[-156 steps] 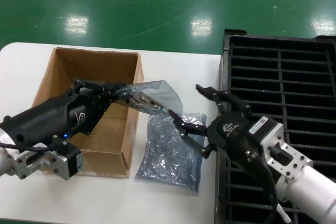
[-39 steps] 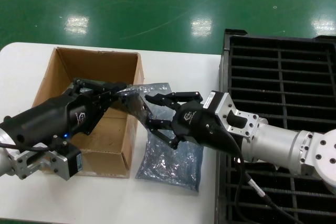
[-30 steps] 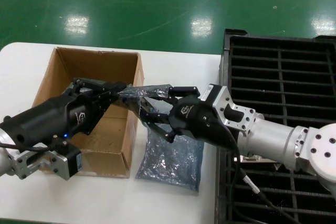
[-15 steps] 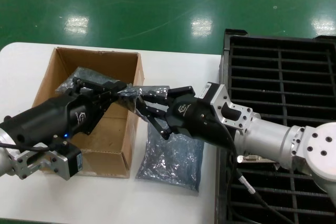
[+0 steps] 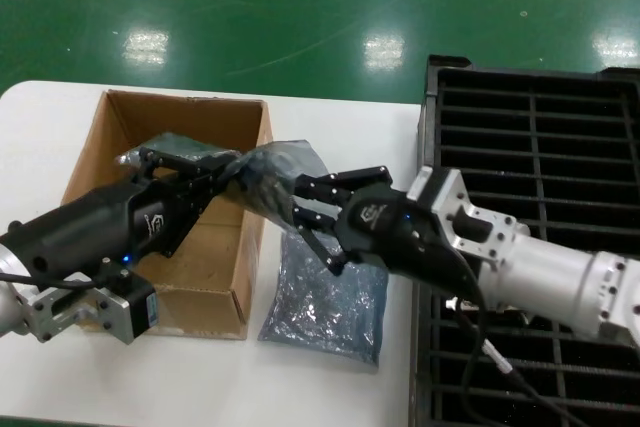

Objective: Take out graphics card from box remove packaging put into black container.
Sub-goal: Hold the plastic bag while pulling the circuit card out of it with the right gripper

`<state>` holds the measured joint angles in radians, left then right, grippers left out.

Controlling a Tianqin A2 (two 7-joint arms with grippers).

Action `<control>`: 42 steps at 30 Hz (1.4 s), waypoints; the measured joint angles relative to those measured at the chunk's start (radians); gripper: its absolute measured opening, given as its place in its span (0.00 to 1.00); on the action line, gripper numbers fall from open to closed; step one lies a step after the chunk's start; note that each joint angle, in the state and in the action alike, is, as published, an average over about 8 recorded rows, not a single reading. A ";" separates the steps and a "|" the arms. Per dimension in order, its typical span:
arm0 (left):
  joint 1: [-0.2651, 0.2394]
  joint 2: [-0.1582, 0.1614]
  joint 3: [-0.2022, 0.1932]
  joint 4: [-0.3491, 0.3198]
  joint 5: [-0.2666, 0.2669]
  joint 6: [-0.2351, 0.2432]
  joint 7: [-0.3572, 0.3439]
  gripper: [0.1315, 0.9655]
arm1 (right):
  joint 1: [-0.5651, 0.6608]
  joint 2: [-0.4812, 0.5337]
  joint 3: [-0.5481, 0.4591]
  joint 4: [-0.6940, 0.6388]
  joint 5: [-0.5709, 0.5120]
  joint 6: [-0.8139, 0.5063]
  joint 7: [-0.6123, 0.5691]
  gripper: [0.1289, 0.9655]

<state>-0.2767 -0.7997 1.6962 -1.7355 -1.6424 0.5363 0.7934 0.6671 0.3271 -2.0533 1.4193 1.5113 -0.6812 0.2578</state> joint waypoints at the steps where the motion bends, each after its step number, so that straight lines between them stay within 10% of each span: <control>1: 0.000 0.000 0.000 0.000 0.000 0.000 0.000 0.01 | -0.006 0.009 0.002 0.016 0.001 -0.002 0.003 0.07; 42: 0.000 0.000 0.000 0.000 0.000 0.000 0.000 0.01 | -0.129 0.184 0.067 0.266 0.066 -0.008 -0.005 0.07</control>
<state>-0.2767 -0.7997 1.6960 -1.7354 -1.6424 0.5362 0.7934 0.5378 0.5108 -1.9864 1.6852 1.5771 -0.6892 0.2528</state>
